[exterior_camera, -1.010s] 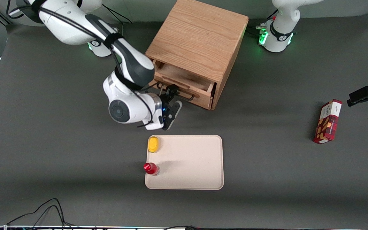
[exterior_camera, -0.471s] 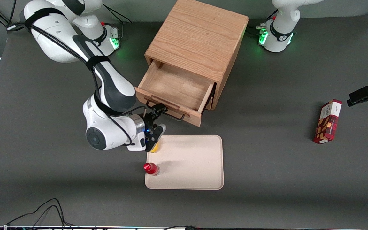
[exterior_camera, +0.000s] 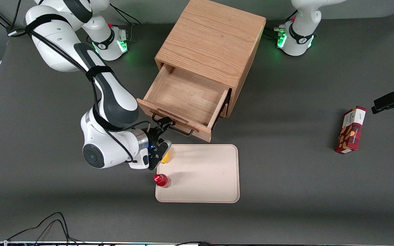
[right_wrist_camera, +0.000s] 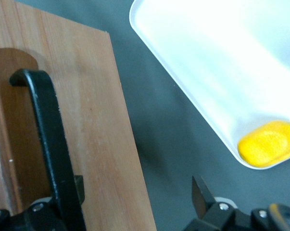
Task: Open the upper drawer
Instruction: 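Pull the handle outward with the right gripper, sliding the drawer open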
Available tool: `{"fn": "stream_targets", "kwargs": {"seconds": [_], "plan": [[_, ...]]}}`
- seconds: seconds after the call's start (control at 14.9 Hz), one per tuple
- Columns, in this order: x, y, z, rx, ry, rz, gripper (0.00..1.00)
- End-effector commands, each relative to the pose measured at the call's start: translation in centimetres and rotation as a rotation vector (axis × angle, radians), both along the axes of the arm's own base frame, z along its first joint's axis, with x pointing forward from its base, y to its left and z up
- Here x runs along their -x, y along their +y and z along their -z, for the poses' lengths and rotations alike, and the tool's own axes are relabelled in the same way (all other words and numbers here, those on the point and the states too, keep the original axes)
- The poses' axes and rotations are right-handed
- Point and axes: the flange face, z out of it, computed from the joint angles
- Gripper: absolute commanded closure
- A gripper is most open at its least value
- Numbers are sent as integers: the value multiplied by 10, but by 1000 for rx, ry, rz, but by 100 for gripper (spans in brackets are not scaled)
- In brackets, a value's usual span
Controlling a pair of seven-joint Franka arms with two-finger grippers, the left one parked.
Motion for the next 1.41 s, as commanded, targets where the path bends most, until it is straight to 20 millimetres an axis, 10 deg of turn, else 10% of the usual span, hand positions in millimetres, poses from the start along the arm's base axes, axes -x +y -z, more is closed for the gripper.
{"fn": "stream_targets", "kwargs": {"seconds": [0.0,0.74,1.35], "plan": [[-2,-13,-51,16,-21,-8,0],[-5,-8,-17,62,-25,-14,0],[-37,-38,-27,65,-118,70,0]]}}
